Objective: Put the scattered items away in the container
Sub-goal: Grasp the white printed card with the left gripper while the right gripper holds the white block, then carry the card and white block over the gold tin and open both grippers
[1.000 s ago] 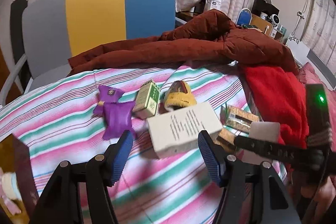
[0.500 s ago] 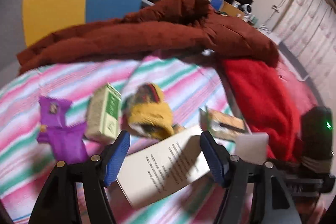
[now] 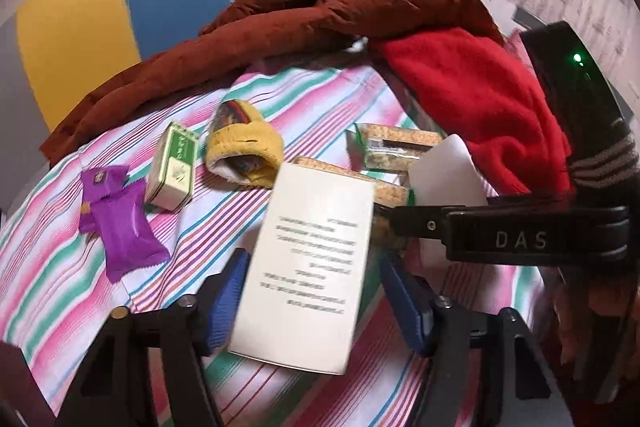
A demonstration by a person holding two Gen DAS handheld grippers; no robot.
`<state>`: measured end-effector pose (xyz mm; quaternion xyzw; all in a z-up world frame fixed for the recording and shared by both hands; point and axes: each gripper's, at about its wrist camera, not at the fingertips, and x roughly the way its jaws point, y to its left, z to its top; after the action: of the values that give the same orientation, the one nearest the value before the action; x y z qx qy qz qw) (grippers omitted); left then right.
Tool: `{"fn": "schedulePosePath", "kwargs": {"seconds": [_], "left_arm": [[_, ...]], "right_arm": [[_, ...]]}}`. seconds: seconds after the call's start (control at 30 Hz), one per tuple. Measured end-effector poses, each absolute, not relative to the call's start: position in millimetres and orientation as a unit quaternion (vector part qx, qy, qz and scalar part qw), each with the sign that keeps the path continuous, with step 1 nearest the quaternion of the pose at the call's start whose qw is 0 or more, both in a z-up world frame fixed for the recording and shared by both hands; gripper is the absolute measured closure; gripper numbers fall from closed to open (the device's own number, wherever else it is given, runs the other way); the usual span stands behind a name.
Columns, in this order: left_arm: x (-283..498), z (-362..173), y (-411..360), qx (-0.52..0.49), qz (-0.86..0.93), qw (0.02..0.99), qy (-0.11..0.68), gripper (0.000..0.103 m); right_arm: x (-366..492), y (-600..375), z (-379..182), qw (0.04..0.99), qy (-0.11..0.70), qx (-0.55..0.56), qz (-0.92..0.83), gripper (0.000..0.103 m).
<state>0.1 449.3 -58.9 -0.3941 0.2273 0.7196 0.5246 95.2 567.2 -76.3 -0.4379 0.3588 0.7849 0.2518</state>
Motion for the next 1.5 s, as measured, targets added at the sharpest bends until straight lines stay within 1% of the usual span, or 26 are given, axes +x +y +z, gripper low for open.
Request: {"fn": "schedulePosePath", "kwargs": {"seconds": [0.03,0.07,0.1,0.2,0.23,0.3,0.37,0.47,0.57,0.9,1.23,1.3,1.4,1.47,1.5], "left_arm": [[-1,-61,446,-0.4,0.723,0.519,0.216,0.049],[-3,-65,441,-0.407,0.728,0.512,0.204,0.051],[-4,-66,436,-0.405,0.735,0.508,0.196,0.052],[-1,-65,417,-0.395,0.755,0.495,0.169,0.052],[0,-64,410,-0.393,0.762,0.49,0.159,0.052],[4,-63,399,-0.391,0.773,0.481,0.138,0.052],[8,-63,384,-0.387,0.783,0.472,0.122,0.052],[12,-62,362,-0.388,0.795,0.455,0.102,0.052],[13,-60,344,-0.391,0.806,0.436,0.081,0.052],[12,-47,297,-0.377,0.837,0.394,0.052,0.052],[11,-24,240,-0.356,0.86,0.366,0.013,0.052],[10,-22,229,-0.355,0.862,0.361,0.005,0.052],[10,-19,213,-0.353,0.866,0.353,-0.007,0.052],[10,-18,201,-0.351,0.87,0.346,-0.012,0.052],[10,-17,197,-0.349,0.872,0.344,-0.014,0.052]], "right_arm": [[95,567,-77,0.256,0.353,-0.441,0.784,0.048],[94,567,-77,0.256,0.351,-0.443,0.784,0.054],[94,567,-77,0.254,0.351,-0.444,0.785,0.057],[91,565,-76,0.252,0.34,-0.447,0.788,0.06],[90,564,-76,0.243,0.342,-0.445,0.791,0.063],[88,561,-74,0.218,0.347,-0.437,0.801,0.066],[83,554,-70,0.204,0.328,-0.435,0.814,0.068],[78,545,-64,0.176,0.314,-0.428,0.829,0.068],[76,539,-62,0.168,0.305,-0.428,0.834,0.068],[75,524,-43,0.152,0.267,-0.4,0.863,0.068],[72,501,-23,0.094,0.247,-0.357,0.896,0.068],[70,492,-21,0.082,0.233,-0.356,0.901,0.071],[67,479,-16,0.068,0.206,-0.353,0.91,0.072],[63,469,-18,0.068,0.182,-0.367,0.91,0.079],[60,463,-20,0.066,0.168,-0.379,0.908,0.08]]}}
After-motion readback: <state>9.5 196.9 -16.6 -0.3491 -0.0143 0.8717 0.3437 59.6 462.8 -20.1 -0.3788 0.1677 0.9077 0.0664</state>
